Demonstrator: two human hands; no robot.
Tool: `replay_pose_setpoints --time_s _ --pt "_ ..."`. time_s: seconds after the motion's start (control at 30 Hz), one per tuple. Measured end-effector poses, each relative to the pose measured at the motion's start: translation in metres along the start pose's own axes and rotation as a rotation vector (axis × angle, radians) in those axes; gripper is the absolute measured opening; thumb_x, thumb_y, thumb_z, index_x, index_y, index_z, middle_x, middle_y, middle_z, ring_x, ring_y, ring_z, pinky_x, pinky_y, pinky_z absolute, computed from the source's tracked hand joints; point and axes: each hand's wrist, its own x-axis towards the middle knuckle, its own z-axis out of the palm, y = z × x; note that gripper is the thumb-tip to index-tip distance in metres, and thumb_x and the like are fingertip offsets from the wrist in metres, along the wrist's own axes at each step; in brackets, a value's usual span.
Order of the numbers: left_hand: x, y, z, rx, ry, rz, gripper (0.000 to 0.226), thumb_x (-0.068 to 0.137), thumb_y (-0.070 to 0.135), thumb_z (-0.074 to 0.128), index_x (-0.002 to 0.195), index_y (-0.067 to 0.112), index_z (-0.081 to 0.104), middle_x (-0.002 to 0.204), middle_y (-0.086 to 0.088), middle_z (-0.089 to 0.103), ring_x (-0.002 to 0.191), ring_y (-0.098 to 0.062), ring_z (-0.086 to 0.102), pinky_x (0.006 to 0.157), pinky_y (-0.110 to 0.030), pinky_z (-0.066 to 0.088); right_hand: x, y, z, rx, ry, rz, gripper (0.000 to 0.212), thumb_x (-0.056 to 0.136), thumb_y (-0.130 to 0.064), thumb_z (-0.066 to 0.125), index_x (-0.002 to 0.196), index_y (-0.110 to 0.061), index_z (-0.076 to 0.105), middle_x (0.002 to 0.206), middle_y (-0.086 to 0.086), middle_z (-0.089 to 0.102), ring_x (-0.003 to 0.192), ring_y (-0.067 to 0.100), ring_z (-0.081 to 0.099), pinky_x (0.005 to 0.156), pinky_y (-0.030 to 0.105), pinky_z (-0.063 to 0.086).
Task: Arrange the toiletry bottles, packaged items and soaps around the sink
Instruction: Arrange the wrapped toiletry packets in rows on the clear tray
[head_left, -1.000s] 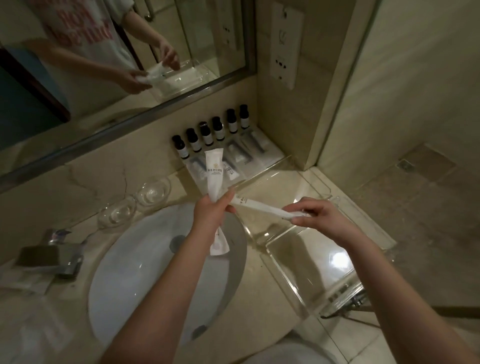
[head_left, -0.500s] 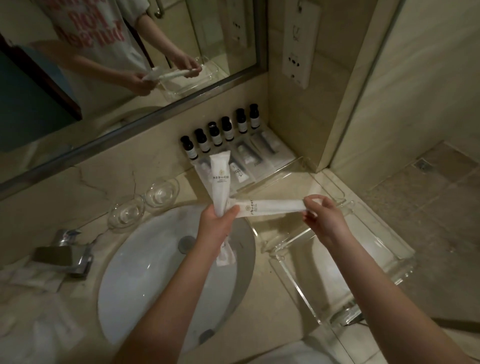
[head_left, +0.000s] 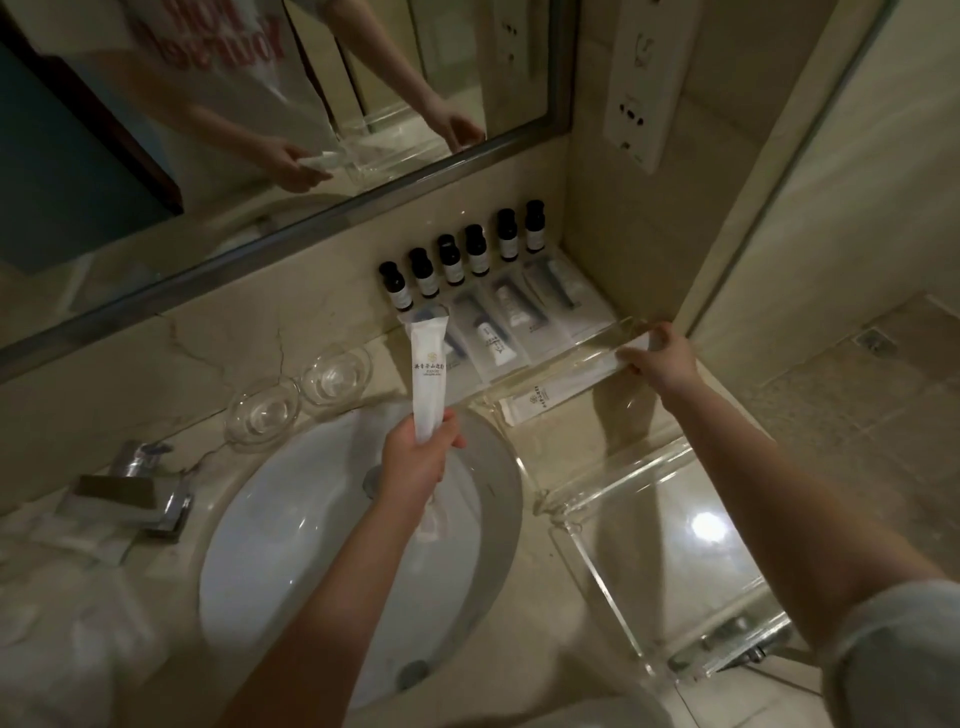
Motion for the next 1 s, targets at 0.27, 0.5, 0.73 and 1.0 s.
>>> replay_pose_setpoints --time_s 0.27,0.5,0.73,1.0 --pt "0.003 -0.006 -0.001 -0.003 -0.006 0.0 0.014 0.087 0.007 0.055 0.085 0.02 0.06 0.067 -0.006 0.063 0.034 -0.006 0.031 0.036 -0.015 0.028 -0.004 0.01 0.023 -0.386 0.059 -0.179 0.066 0.079 -0.023 0.072 0.135 -0.008 0.04 0.133 0.019 0.048 0.121 0.035 0.047 0.099 0.04 0.041" --pt "0.005 -0.005 -0.005 -0.004 0.0 -0.013 0.009 0.087 0.009 0.056 0.092 0.013 0.061 0.066 -0.004 0.063 0.032 -0.004 0.031 0.036 -0.014 0.029 -0.03 0.025 0.039 -0.756 0.178 -0.464 0.042 0.086 -0.033 0.059 0.121 -0.011 0.053 0.124 0.02 0.049 0.115 0.039 0.044 0.088 0.045 0.042" --pt "0.004 -0.005 -0.004 0.04 -0.045 -0.028 0.005 0.089 0.014 0.056 0.089 0.016 0.06 0.068 -0.002 0.064 0.033 -0.003 0.032 0.036 -0.015 0.03 -0.031 0.03 0.053 -0.811 -0.005 -0.612 0.027 0.083 -0.027 0.063 0.108 -0.017 0.066 0.093 0.012 0.06 0.091 0.034 0.055 0.072 0.037 0.042" --pt "0.0 0.001 -0.008 0.07 -0.093 -0.042 0.005 0.088 0.016 0.057 0.091 0.015 0.061 0.07 -0.001 0.065 0.038 -0.007 0.034 0.039 -0.015 0.032 -0.039 0.027 0.05 -0.79 0.011 -0.584 0.031 0.087 -0.028 0.057 0.115 -0.014 0.061 0.103 0.013 0.061 0.097 0.033 0.056 0.077 0.039 0.043"
